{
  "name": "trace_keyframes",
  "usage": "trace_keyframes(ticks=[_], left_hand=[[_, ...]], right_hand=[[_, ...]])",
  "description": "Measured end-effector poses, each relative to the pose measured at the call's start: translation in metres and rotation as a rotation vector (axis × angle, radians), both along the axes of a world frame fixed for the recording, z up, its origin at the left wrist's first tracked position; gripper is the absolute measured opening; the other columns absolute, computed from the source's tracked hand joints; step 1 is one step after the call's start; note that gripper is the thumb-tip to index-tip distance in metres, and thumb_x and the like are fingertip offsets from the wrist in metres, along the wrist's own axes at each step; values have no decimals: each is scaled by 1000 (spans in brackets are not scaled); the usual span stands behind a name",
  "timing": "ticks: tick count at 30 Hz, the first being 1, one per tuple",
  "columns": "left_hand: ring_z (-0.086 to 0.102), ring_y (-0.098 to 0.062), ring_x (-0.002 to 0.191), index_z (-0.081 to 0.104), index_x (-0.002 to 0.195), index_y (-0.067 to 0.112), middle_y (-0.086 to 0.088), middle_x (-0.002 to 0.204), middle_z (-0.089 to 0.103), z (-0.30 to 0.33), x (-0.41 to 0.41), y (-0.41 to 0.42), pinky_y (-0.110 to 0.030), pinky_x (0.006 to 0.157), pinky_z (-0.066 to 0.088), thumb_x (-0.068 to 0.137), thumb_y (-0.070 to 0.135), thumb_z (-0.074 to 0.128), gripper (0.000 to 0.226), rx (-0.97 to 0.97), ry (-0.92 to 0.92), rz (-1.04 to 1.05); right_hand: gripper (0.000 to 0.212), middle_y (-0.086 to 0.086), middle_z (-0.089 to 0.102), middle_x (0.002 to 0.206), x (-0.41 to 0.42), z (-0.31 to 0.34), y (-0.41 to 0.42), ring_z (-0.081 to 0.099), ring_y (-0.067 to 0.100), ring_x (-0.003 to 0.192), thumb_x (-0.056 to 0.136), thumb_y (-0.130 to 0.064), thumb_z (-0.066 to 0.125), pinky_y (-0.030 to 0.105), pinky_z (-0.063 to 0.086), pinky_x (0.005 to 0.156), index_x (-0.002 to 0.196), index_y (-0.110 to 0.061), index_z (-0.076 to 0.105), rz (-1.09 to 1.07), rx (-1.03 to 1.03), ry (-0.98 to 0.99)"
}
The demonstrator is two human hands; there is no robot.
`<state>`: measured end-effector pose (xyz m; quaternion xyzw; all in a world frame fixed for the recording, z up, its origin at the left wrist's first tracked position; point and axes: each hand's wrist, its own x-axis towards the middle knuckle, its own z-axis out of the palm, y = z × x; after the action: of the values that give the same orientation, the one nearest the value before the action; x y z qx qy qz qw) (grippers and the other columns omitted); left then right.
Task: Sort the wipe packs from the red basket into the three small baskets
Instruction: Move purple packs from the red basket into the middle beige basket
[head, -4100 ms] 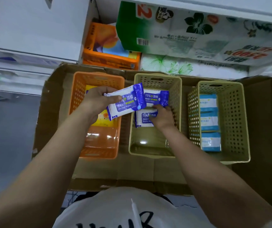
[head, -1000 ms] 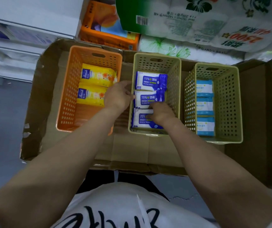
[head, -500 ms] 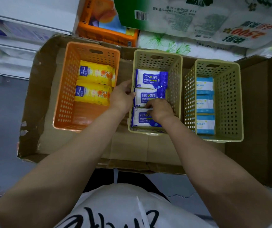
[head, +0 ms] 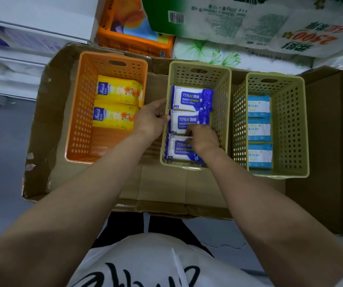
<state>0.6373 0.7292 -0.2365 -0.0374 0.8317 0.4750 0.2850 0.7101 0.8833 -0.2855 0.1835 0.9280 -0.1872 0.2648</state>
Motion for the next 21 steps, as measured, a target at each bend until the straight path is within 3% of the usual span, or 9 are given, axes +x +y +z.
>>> trace_keyframes(ticks=[3, 7, 12, 15, 18, 21], left_hand=[[63, -21, 108, 50, 142, 30, -9, 115, 65, -1, 1, 1, -40, 88, 57, 92, 12, 65, 54, -3, 16, 10], [62, -17, 103, 49, 142, 27, -4, 106, 63, 0, 3, 2, -19, 69, 50, 93, 15, 65, 53, -33, 44, 4], [59, -20, 115, 45, 145, 16, -4, 122, 64, 21, 2, -8, -21, 77, 50, 94, 21, 65, 55, -42, 15, -23], [57, -22, 119, 53, 137, 13, -6, 126, 64, 47, -7, -31, -36, 99, 48, 92, 25, 66, 48, -36, 32, -49], [59, -23, 115, 61, 129, 18, -4, 126, 64, 82, -22, -71, -41, 97, 51, 91, 27, 68, 40, -12, 92, -90], [64, -18, 107, 66, 123, 20, 0, 120, 66, 122, -35, -128, -30, 89, 50, 88, 25, 72, 36, 0, 273, -114]], right_hand=[[25, 11, 60, 122, 1, -1, -1, 56, 28, 116, 91, -27, 68, 40, 53, 92, 115, -21, 65, 1, 29, 24], [25, 11, 60, 122, 4, 0, -6, 55, 27, 116, 92, -27, 67, 40, 51, 93, 115, -19, 65, 3, 47, 37], [31, 10, 62, 120, -7, 25, -6, 58, 27, 113, 89, -30, 69, 36, 50, 91, 117, -18, 65, -30, 37, 31], [39, 8, 62, 127, -22, 62, -4, 58, 27, 115, 90, -33, 68, 35, 48, 92, 126, -19, 62, -61, 12, 70], [43, 9, 63, 129, -38, 114, -11, 58, 27, 118, 92, -38, 66, 33, 46, 95, 129, -17, 61, -72, 22, 159], [45, 10, 63, 130, -46, 175, -42, 58, 29, 119, 92, -39, 64, 35, 44, 97, 130, -15, 61, -55, 78, 338]])
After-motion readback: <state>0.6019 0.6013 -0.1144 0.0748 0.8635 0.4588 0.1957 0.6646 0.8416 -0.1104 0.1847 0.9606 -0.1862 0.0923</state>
